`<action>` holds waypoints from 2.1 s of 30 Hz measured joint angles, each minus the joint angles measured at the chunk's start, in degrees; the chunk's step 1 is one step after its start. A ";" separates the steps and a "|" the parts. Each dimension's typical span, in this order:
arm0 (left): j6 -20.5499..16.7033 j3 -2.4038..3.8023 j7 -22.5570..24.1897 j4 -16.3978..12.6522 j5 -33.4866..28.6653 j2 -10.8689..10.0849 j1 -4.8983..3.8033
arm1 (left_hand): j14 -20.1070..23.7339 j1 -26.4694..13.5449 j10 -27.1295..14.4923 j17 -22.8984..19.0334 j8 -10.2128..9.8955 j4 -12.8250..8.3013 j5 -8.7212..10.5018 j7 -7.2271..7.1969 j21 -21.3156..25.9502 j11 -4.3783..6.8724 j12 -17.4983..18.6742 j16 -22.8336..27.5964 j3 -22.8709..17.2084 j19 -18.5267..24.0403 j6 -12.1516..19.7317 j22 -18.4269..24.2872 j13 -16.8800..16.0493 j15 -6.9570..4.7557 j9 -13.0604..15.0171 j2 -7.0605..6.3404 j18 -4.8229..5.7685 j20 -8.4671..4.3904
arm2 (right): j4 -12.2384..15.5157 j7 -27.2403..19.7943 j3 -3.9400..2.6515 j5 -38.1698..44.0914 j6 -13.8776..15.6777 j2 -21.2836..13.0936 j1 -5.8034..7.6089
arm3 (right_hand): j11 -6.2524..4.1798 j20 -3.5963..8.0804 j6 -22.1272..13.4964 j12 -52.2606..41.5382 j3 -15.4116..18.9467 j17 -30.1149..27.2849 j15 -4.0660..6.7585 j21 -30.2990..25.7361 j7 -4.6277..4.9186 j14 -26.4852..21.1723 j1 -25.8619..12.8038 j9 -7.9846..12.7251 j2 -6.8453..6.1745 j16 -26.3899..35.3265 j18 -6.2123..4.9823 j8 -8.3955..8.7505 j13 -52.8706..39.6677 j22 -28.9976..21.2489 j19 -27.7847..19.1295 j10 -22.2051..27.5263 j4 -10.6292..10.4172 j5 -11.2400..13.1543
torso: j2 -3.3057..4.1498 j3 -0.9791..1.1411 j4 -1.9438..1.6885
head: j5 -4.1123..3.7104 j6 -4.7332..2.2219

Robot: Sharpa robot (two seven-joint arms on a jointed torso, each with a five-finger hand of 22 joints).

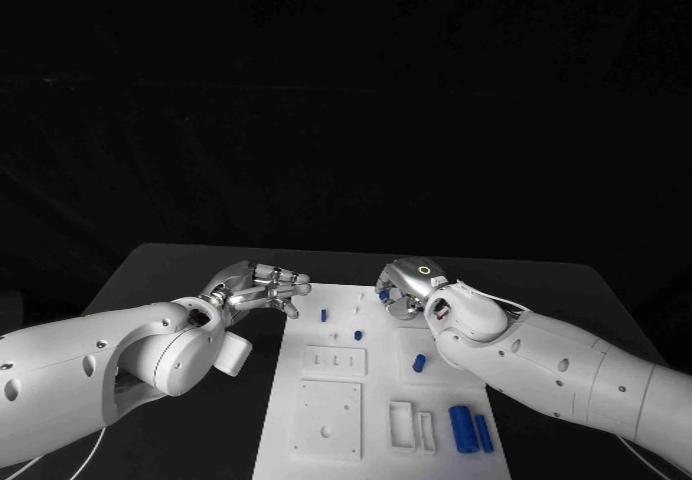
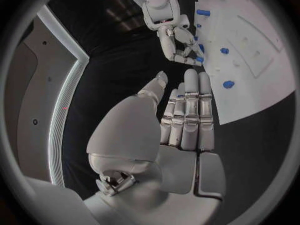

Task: Assemble the parts on the task board

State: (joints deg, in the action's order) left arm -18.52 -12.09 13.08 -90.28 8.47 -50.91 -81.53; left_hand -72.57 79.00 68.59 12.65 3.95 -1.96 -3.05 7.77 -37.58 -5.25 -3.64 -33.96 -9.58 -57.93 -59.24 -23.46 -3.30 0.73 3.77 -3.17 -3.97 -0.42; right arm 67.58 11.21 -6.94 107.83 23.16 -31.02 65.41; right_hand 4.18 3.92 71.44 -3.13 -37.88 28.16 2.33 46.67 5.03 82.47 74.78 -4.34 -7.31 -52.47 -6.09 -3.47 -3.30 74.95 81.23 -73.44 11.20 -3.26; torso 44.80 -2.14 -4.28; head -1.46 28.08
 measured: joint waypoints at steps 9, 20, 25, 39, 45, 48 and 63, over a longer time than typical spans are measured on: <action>0.15 0.00 -0.15 0.17 0.01 0.39 -0.01 | 0.00 0.00 -0.20 -0.09 0.00 0.00 0.00 0.00 0.00 0.21 0.00 0.00 0.00 0.00 0.00 0.00 0.00 0.00 0.00 0.00 0.00 0.00 | -2.59 2.06 -0.11 0.34 2.51 3.37 0.38 | 0.00 -0.04 0.20 0.01 0.00 0.13 -0.01 -1.79 -0.20 0.00 0.08 0.07 0.05 0.00 0.05 0.02 -0.01 0.00 0.76 0.00 0.00 0.14 | 0.21 -0.12 -0.12 | 0.09 -0.31; 0.28 0.01 -0.30 0.36 0.03 1.04 -0.01 | 0.00 0.00 -0.33 -0.12 0.00 -0.17 0.00 0.00 0.00 0.08 0.00 0.01 0.17 0.00 0.00 0.01 0.00 0.00 0.00 0.00 0.00 0.00 | -5.40 2.69 -0.03 0.79 3.54 6.49 0.47 | -0.01 0.17 0.20 0.12 0.01 0.14 -0.01 -3.63 -0.21 0.01 0.21 0.12 -0.09 0.00 0.38 0.11 -0.01 -0.01 1.59 0.01 0.01 -0.53 | 0.47 -0.23 -0.35 | 0.26 -0.38; 0.31 0.01 -0.35 0.47 0.05 1.17 -0.01 | 0.00 0.00 -0.41 -0.18 0.00 -0.24 0.00 0.00 0.00 0.00 0.00 0.01 0.24 0.00 0.00 0.06 0.00 0.00 0.00 0.00 0.00 0.00 | -5.67 2.72 -0.02 0.89 3.63 6.93 0.48 | -0.01 0.17 0.18 0.17 -0.17 0.13 -0.01 -3.95 -0.22 0.01 0.21 0.12 -0.09 0.00 0.39 0.12 -0.01 -0.02 1.59 0.01 0.19 -0.53 | 0.57 -0.31 -0.46 | 0.30 -0.43; 0.36 0.02 -0.46 0.60 0.11 1.24 -0.20 | 0.00 0.00 -0.40 -0.18 0.00 -0.24 0.00 0.00 0.00 0.00 0.00 0.01 0.24 0.00 0.00 0.05 0.00 0.00 -0.01 0.00 0.00 0.00 | -5.72 2.69 0.16 0.94 3.16 7.42 0.49 | -0.02 -0.04 0.36 -0.09 -0.14 0.13 -0.02 -4.32 -0.02 0.01 0.34 0.18 -0.24 0.00 0.44 0.16 -0.01 -0.02 1.79 0.02 0.21 -0.86 | 0.86 -0.35 -0.49 | 0.46 -0.46; 0.37 0.02 -0.48 0.75 0.12 1.36 -0.21 | 0.00 0.00 -0.40 -0.17 0.00 -0.24 0.00 0.00 0.00 0.01 0.00 0.01 0.24 0.00 0.00 0.05 0.00 0.00 0.00 0.00 0.00 0.00 | -6.00 2.68 0.22 0.95 2.60 7.68 0.49 | -0.02 -0.04 0.36 -0.10 -0.08 0.12 -0.02 -4.69 -0.02 0.01 0.24 0.16 -0.16 0.00 0.46 0.17 -0.01 -0.03 1.79 0.02 0.27 -0.86 | 0.96 -0.41 -0.48 | 0.35 -0.49; 0.38 0.02 -0.49 0.78 0.13 1.41 -0.22 | 0.00 0.00 -0.40 -0.18 0.00 -0.24 0.00 0.00 0.00 0.01 0.00 0.01 0.24 0.00 0.00 0.05 0.00 0.00 0.00 0.00 0.00 0.00 | -6.20 2.68 0.26 0.95 2.33 7.88 0.49 | -0.02 -0.02 0.36 -0.10 -0.07 0.12 -0.02 -4.69 -0.02 0.01 0.14 0.15 -0.07 0.00 0.48 0.23 -0.01 -0.03 1.80 0.03 0.27 -0.86 | 0.99 -0.41 -0.47 | 0.38 -0.51; 0.41 0.02 -0.52 0.78 0.16 1.49 -0.24 | 0.00 0.00 -0.40 -0.32 0.00 -0.24 0.00 0.20 -0.44 0.01 0.00 -0.38 0.24 0.20 0.20 0.13 0.01 0.00 -0.01 0.00 0.00 0.21 | -7.70 2.68 0.48 0.99 1.27 8.73 0.62 | -0.22 0.17 -0.39 -0.08 0.10 -0.24 -0.02 -6.38 0.29 0.01 -0.37 0.16 -0.16 0.49 0.80 0.00 -0.03 -0.04 2.00 0.22 0.44 -0.51 | 1.13 -0.58 -0.55 | 0.52 -0.28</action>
State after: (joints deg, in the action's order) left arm -18.11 -12.07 12.56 -89.50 8.62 -49.43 -81.77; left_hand -72.57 79.00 68.18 12.33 3.95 -2.20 -3.05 7.97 -38.02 -5.24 -3.64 -34.34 -9.34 -57.73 -59.04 -23.33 -3.29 0.73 3.77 -3.17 -3.97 -0.22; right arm 59.88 13.88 -6.46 108.82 24.44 -22.29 66.02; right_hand 3.96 4.09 71.05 -3.21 -37.78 27.93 2.32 40.29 5.33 82.48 74.42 -4.17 -7.48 -51.97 -5.29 -3.47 -3.32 74.91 83.23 -73.21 11.64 -3.77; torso 45.93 -2.72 -4.83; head -0.94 27.80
